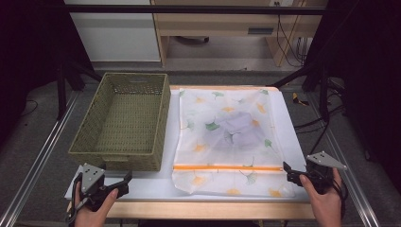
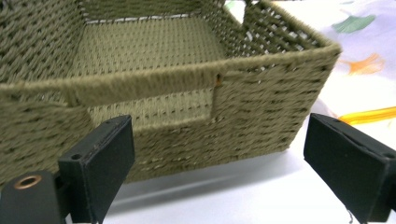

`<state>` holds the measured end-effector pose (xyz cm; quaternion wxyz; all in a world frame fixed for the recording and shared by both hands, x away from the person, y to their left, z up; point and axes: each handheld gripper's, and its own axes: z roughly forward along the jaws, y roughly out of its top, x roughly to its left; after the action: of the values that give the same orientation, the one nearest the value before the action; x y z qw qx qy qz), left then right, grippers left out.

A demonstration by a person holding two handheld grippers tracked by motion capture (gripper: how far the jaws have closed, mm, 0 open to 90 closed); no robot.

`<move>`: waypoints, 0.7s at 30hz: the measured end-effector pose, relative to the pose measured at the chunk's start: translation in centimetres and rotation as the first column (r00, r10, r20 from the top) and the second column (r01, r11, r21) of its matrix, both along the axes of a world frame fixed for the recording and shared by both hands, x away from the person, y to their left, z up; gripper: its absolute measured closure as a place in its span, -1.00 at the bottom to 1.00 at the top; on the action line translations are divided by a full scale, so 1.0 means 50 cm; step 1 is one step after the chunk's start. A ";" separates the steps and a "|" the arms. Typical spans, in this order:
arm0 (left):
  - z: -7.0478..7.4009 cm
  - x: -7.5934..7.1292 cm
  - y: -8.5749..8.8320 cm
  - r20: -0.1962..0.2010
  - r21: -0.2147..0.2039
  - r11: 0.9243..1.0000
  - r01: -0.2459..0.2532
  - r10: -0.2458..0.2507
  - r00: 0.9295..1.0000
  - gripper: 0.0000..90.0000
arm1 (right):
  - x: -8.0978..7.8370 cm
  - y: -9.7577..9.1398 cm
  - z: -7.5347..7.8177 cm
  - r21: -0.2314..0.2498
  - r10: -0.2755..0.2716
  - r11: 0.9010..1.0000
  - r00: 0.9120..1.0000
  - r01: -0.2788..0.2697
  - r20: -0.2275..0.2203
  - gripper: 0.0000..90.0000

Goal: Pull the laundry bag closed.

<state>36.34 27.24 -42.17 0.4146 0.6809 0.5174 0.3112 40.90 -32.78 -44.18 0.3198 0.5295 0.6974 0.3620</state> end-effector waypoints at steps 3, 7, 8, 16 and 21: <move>-0.006 0.003 0.003 -0.029 0.021 1.000 0.009 -0.009 1.000 -0.79 | 0.001 0.000 -0.002 0.002 0.003 1.000 1.000 -0.003 -0.013 -0.87; -0.013 0.007 0.004 -0.057 0.045 0.999 0.010 -0.007 0.998 -0.79 | 0.003 -0.001 -0.005 -0.003 0.004 1.000 1.000 -0.004 -0.027 -0.87; -0.014 0.008 0.004 -0.062 0.053 0.999 0.009 -0.006 0.998 -0.79 | 0.003 -0.001 -0.006 0.000 0.002 1.000 0.999 -0.002 -0.033 -0.87; -0.024 0.016 0.013 -0.084 0.084 0.996 0.001 0.006 0.996 -0.76 | 0.007 -0.006 -0.013 -0.002 0.001 1.000 0.998 -0.001 -0.057 -0.87; -0.031 0.020 0.019 -0.102 0.100 0.995 -0.008 0.018 0.995 -0.77 | 0.010 -0.008 -0.020 -0.010 -0.009 1.000 0.997 0.009 -0.082 -0.85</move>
<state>37.36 28.21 -43.71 0.3510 0.7124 0.5262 0.3040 41.39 -33.20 -45.18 0.2952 0.5454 0.7093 0.3352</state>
